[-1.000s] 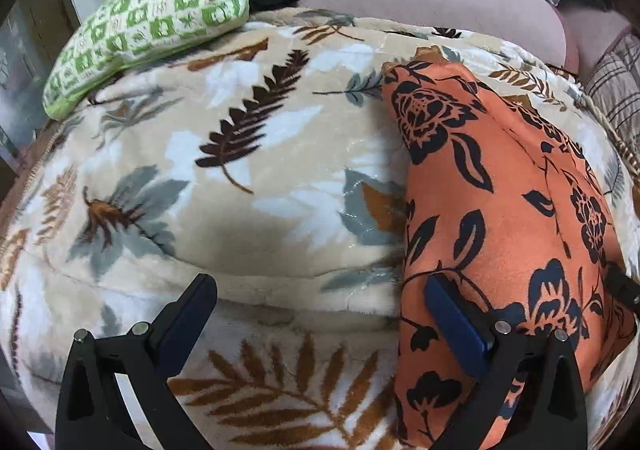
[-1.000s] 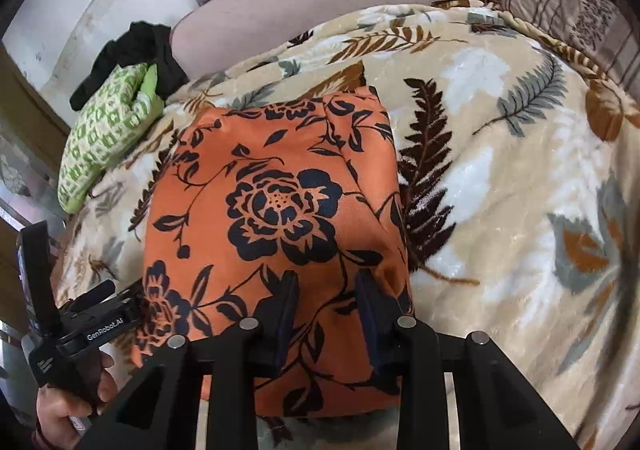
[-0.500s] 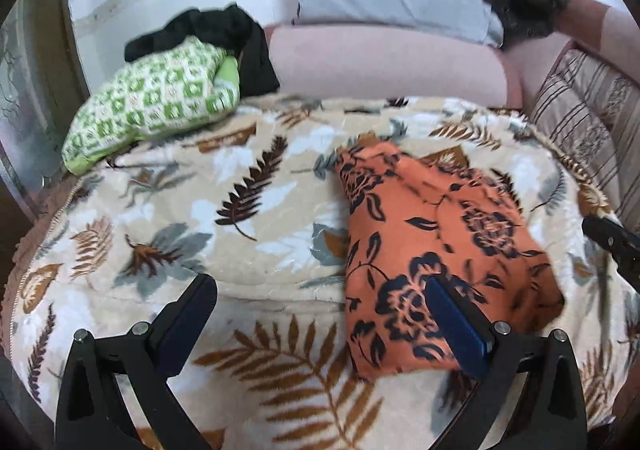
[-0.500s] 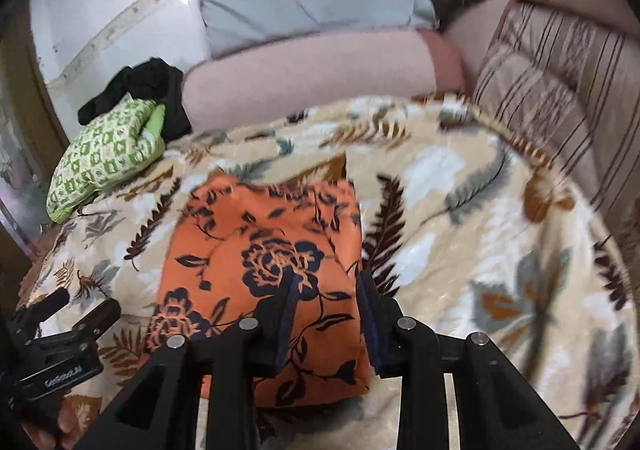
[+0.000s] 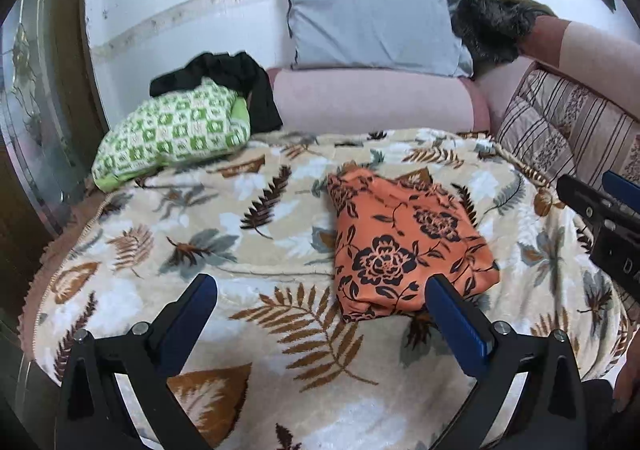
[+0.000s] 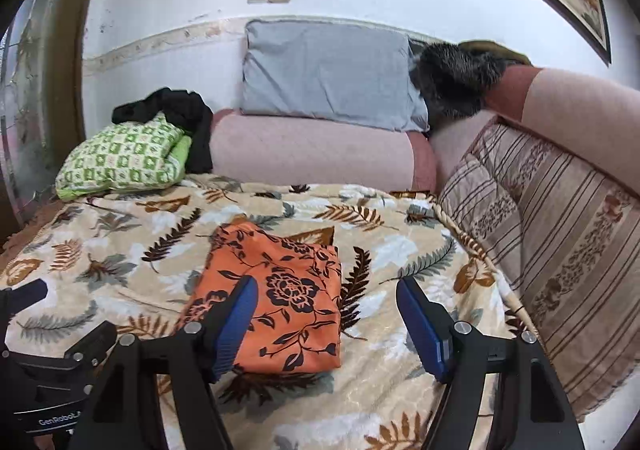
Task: Fold small clothes
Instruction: 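Lift both grippers away from the folded orange garment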
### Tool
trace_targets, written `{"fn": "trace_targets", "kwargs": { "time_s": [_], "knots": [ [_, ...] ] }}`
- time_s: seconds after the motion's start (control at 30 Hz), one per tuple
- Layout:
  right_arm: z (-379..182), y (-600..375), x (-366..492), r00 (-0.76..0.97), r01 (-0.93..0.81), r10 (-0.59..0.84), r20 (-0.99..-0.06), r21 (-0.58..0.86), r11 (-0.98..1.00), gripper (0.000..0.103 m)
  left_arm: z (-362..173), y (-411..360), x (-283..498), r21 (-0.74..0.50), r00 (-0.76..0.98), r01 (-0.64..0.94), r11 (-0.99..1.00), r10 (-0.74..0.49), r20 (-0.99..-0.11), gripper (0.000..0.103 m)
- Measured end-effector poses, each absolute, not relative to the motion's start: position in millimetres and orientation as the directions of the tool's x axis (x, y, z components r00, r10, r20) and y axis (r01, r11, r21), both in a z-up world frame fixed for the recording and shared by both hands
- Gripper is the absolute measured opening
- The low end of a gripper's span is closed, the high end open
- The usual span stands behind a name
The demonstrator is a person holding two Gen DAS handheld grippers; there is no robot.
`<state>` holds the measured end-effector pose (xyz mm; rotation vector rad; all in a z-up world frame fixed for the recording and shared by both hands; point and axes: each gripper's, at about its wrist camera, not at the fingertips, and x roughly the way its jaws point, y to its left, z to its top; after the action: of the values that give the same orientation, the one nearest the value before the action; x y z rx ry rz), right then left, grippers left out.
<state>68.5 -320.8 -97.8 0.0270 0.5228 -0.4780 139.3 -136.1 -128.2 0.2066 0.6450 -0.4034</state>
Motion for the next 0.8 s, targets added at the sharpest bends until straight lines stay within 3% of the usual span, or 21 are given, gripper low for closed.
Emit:
{"fn": "trace_targets", "kwargs": {
  "time_s": [0.47,0.8],
  "knots": [
    [-63,-303,31,0.789,0.449,-0.438,-0.430,-0.082,0.890,0.075,-76,-128,107,0.093,0.800,0.407,0.909,-0.306,-0.516,0.103],
    [-86,-319,53,0.767,0.447,-0.430,-0.476,-0.086,0.891,0.075,-112,-146,155,0.084,0.771,0.361,0.929,-0.246,-0.588,0.103]
  ]
}}
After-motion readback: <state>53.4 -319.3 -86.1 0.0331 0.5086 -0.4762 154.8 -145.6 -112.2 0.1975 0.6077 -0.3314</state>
